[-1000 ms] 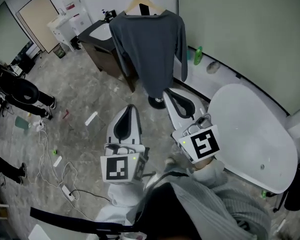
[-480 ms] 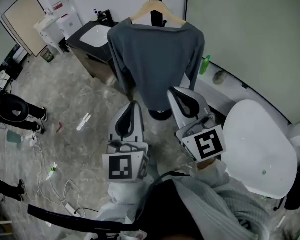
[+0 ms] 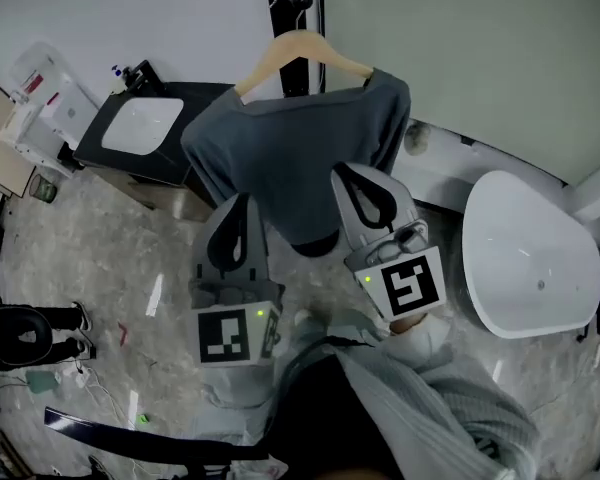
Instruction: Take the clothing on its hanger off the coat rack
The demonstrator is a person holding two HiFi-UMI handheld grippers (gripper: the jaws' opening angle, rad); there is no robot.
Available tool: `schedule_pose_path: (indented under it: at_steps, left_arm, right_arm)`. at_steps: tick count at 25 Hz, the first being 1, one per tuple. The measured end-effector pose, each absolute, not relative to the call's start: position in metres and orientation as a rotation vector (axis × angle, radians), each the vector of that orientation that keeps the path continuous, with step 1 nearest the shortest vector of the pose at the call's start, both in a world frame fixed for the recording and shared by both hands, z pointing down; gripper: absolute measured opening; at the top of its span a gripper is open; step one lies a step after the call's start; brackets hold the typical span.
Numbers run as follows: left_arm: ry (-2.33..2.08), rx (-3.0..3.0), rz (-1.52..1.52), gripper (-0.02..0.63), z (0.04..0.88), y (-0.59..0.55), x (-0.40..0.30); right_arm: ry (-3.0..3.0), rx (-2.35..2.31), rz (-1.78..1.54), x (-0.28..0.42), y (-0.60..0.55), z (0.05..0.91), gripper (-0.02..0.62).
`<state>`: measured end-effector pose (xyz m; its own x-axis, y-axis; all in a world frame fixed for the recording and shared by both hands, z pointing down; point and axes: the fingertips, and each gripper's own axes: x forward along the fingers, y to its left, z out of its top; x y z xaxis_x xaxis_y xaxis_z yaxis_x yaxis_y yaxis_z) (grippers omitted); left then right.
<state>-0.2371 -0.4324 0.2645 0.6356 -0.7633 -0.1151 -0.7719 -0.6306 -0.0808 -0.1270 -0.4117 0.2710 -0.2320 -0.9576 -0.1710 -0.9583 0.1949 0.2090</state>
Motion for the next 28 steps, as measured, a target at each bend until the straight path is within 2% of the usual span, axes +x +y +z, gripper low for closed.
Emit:
schedule_pose_path:
  at_steps: [5,12,17,18,20,22,28]
  left_arm:
    - [1.229,-2.730,-0.032,0.005,0.269,-0.488,-0.208]
    - [1.219,-2.631,0.016,0.005,0.239,-0.532,-0.163]
    - [1.290,-2.390,-0.101,0.008,0.220,-0.549,-0.161]
    - [1.283,-2.368,-0.130,0.016,0.219,-0.552,-0.159]
    - [1.260,-2.337,-0.224,0.134,0.224,-0.559,-0.154]
    - [1.258,-2.282,-0.317,0.166,0.231,-0.569,-0.150]
    - [1.245,-2.077,-0.556,0.212,0.256,-0.602,-0.144]
  right_arm:
    - [2.362,-2.101,0.429,-0.086,-0.459,0.274,0.003]
    - [2.312,-2.139,0.596,-0.024,-0.508,0.244,0.006]
    - [2.440,-2.181,0.803,-0.021,-0.536,0.240,0.054]
    - [2.451,-2.183,0.831,-0.022,-0.540,0.239,0.076]
    - [2.478,-2.191,0.877,-0.025,-0.550,0.240,0.159]
    - [2.498,-2.218,0.918,-0.026,-0.559,0.242,0.205]
    - [2.536,-2.317,0.980,-0.028,-0.577,0.256,0.224]
